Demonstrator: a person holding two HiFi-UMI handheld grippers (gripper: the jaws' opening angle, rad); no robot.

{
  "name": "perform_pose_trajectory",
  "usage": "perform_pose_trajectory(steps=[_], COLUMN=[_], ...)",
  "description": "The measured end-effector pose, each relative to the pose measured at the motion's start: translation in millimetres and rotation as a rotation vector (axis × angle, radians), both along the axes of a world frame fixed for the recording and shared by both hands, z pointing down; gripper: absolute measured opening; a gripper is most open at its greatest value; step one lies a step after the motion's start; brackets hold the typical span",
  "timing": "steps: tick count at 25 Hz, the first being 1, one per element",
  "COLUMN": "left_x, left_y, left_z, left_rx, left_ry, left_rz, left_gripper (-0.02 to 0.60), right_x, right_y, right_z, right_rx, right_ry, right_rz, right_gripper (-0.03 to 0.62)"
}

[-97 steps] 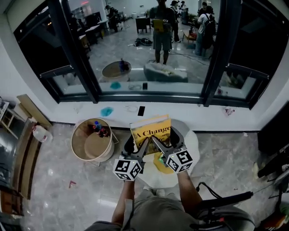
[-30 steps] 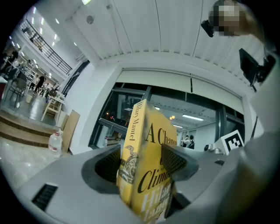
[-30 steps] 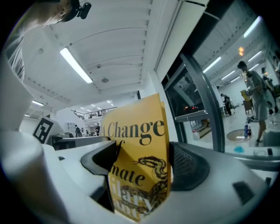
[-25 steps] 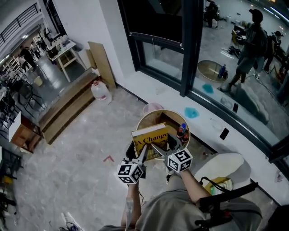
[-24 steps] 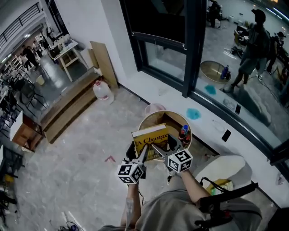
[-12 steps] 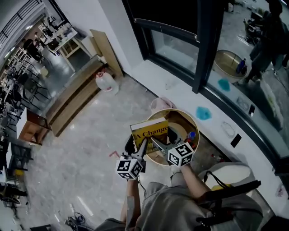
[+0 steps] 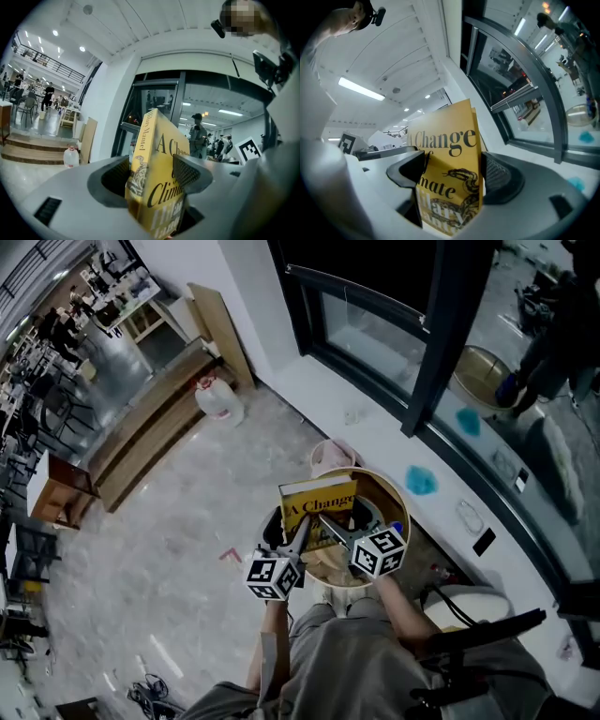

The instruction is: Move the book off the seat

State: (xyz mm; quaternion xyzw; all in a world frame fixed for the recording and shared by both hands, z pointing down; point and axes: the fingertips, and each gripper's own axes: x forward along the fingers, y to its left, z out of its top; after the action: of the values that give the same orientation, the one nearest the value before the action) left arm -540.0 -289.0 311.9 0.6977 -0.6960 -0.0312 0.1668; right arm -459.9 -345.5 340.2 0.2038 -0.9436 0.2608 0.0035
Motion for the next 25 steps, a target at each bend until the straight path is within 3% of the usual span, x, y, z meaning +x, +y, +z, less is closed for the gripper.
perform_pose_trajectory(steps=[7,11,17,25], left_x=[13,9,7,-6], left_y=[-43,-47,-45,-34], left_z=[-39,-40,-24,20], left_rx=[0.093,0.109,0.074,-0.032], left_ry=[-0.028,-0.009,0.007,0.08], left_rz=[0.133,0.168,0.201,0.203], left_gripper=[0.304,0.304,0.302,0.299], right_x=[19,18,17,4], right_y=[-35,-37,-35,-21], right_z=[-43,-48,-39,7], right_rx=[0.083,0.108,0.1,-0.009], right_ry=[-0.021,-0.019,0.018,0.091], right_rz=[0.128,0.163,0.189,0.196], right_gripper=[0.384,0.385,0.384,0.383])
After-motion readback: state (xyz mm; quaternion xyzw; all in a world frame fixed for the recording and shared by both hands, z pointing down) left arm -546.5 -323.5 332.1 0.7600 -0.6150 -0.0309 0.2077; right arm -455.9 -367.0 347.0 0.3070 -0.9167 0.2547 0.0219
